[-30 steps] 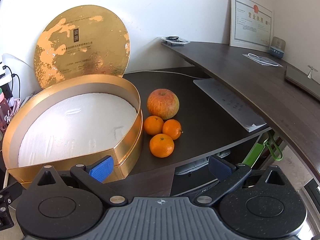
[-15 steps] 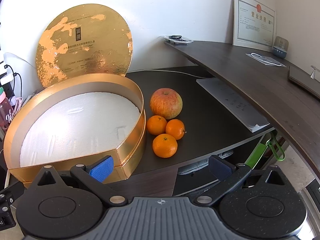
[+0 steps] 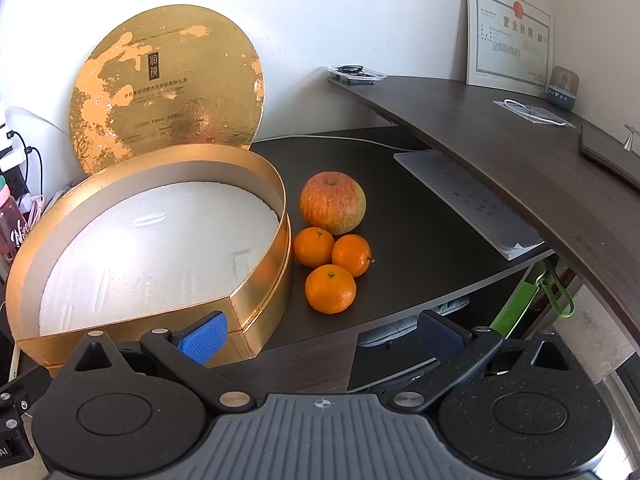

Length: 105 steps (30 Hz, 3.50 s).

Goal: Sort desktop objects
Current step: 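Move the right tool toward the mandarin oranges beside the gold box, then close the right gripper on the nearest mandarin orange and lift it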

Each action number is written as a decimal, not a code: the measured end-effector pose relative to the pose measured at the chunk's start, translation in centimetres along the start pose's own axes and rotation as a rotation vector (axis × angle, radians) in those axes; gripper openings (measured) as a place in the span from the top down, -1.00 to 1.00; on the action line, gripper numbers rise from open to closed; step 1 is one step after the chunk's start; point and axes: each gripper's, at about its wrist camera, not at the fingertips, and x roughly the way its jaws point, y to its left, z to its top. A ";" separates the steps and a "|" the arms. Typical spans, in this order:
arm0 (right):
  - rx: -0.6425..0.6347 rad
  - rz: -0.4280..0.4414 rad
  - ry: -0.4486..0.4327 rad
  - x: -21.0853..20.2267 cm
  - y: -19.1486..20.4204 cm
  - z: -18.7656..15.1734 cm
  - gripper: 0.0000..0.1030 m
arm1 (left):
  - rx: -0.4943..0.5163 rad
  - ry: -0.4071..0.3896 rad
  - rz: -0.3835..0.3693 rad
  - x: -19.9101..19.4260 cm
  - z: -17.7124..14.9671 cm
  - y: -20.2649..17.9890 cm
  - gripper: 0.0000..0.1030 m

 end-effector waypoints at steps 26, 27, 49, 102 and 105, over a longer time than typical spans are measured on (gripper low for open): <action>0.181 0.269 -0.037 2.5 -1.7 0.5 -0.99 | -0.008 -0.038 -0.022 1.9 0.7 -0.2 -1.00; 0.169 0.255 -0.021 2.7 -1.6 0.5 -0.99 | -0.007 -0.033 -0.023 2.0 0.7 -0.1 -1.00; 0.131 0.162 -0.077 4.9 -3.0 0.3 -0.99 | -0.018 0.019 -0.077 3.6 1.9 -0.7 -0.99; -0.048 0.062 -0.012 9.2 -2.3 0.1 0.07 | -0.005 0.026 -0.076 4.8 2.0 -0.6 -0.99; -0.046 0.048 -0.057 7.3 -2.1 0.9 0.07 | -0.008 0.007 -0.075 4.0 1.7 0.0 -0.99</action>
